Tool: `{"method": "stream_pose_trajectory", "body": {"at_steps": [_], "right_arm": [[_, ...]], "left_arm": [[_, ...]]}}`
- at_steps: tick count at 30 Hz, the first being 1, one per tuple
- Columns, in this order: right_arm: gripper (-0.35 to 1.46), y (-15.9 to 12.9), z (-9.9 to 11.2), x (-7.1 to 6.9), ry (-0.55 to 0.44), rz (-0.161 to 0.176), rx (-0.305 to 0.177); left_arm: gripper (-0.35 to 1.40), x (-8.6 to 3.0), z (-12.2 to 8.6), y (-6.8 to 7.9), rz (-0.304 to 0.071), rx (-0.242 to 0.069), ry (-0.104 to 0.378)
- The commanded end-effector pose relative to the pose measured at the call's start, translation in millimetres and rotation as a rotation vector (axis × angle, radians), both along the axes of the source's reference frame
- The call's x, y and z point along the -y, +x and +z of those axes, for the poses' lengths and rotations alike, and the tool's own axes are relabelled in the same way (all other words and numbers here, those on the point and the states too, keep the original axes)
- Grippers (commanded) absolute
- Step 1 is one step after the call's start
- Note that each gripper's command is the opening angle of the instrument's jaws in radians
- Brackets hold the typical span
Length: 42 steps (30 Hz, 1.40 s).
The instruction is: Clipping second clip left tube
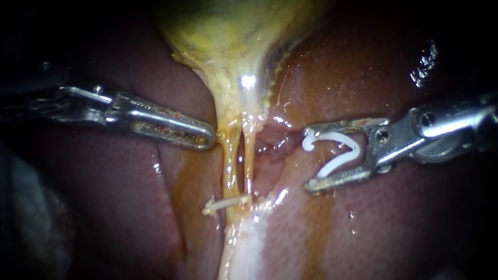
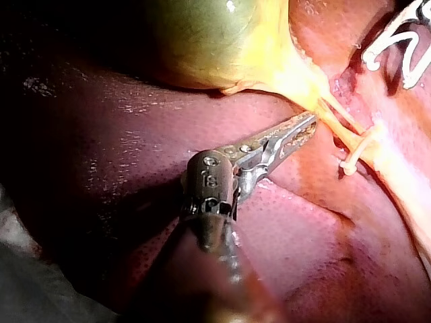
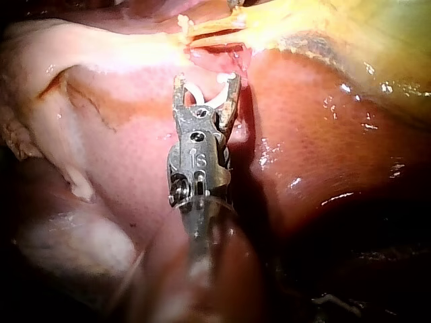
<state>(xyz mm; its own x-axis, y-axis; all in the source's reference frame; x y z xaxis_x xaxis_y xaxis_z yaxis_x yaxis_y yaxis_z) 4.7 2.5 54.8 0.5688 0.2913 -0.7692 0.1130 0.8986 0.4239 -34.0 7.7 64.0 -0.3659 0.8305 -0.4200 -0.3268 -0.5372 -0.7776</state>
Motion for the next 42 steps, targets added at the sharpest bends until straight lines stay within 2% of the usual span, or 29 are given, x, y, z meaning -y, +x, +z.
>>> {"method": "stream_pose_trajectory", "body": {"at_steps": [1, 5, 8, 14, 18, 21, 27, 36, 42], "right_arm": [[0.5, 0.0, 0.0, 0.0, -0.001, -0.001, 0.0], [0.5, 0.0, 0.0, 0.0, -0.001, -0.001, 0.0], [0.5, 0.0, 0.0, -0.1, -0.001, -0.001, 0.0], [0.5, 0.0, 0.0, -0.1, 0.0, 0.0, 0.0], [0.5, 0.0, -0.1, -0.1, 0.0, 0.0, 0.0], [0.5, 0.0, -0.1, -0.1, 0.0, 0.0, 0.0], [0.5, 0.0, -0.1, -0.1, 0.0, 0.0, 0.0], [0.5, 0.4, -0.5, -0.1, 0.001, 0.001, 0.001], [0.5, 1.9, -1.5, 0.3, 0.016, 0.003, -0.02]], "left_arm": [[-0.35, -0.1, -0.1, 0.0, 0.0, 0.0, 0.001], [-0.35, -0.5, -0.9, 0.4, 0.003, 0.003, 0.006], [-0.35, -1.3, -2.4, 1.3, -0.008, -0.001, 0.008], [-0.35, -3.5, -5.4, 4.2, -0.044, -0.021, 0.009], [-0.35, -4.3, -6.6, 5.9, -0.065, -0.023, 0.016], [-0.35, -4.5, -7.2, 6.8, -0.073, -0.028, 0.013], [-0.35, -4.5, -7.4, 7.8, -0.08, -0.032, 0.015], [-0.35, -4.2, -7.7, 7.9, -0.085, -0.035, 0.015], [-0.35, -4.1, -7.7, 7.8, -0.087, -0.037, 0.014]]}}
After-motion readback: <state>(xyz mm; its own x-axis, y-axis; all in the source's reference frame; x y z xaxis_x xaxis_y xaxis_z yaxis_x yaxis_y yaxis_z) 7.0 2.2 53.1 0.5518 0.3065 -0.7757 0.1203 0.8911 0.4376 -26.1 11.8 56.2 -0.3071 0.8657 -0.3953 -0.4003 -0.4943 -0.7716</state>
